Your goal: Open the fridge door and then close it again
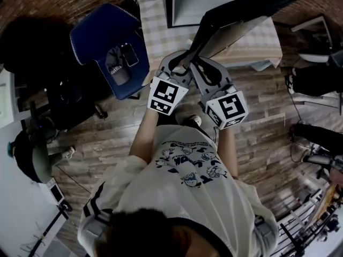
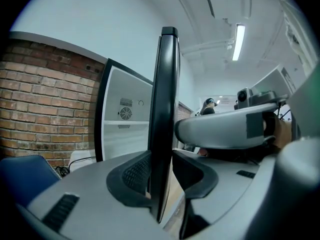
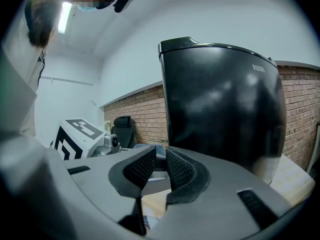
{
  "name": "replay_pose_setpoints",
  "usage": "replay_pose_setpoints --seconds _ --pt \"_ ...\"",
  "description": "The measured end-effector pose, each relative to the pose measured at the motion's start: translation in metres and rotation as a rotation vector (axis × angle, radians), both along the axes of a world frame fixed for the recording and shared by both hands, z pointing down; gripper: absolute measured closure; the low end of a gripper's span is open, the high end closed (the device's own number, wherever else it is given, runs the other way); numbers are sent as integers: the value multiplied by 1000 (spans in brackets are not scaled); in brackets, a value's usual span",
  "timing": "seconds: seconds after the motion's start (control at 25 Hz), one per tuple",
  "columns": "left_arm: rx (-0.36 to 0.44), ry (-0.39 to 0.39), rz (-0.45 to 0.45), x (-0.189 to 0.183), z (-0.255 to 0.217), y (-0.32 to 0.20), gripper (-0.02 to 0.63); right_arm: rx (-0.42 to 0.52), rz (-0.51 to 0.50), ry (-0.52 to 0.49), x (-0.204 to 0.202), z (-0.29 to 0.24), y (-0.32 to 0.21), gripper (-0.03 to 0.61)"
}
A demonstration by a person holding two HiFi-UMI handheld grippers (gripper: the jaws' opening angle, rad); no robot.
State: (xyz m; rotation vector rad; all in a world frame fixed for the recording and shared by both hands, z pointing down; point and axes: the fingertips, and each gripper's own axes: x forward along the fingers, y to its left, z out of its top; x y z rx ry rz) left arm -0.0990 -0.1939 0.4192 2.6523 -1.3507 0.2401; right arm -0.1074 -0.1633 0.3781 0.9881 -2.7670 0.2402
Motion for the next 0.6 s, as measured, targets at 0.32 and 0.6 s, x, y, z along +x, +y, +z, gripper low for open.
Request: replay_pose_setpoints --seconds 0.32,0.6 --pt "5 1 0 -29 0 -35 468 4 66 -10 -15 5 -37 506" --pt "13 1 -2 -51 0 -65 462 13 124 -13 -23 6 -70 506"
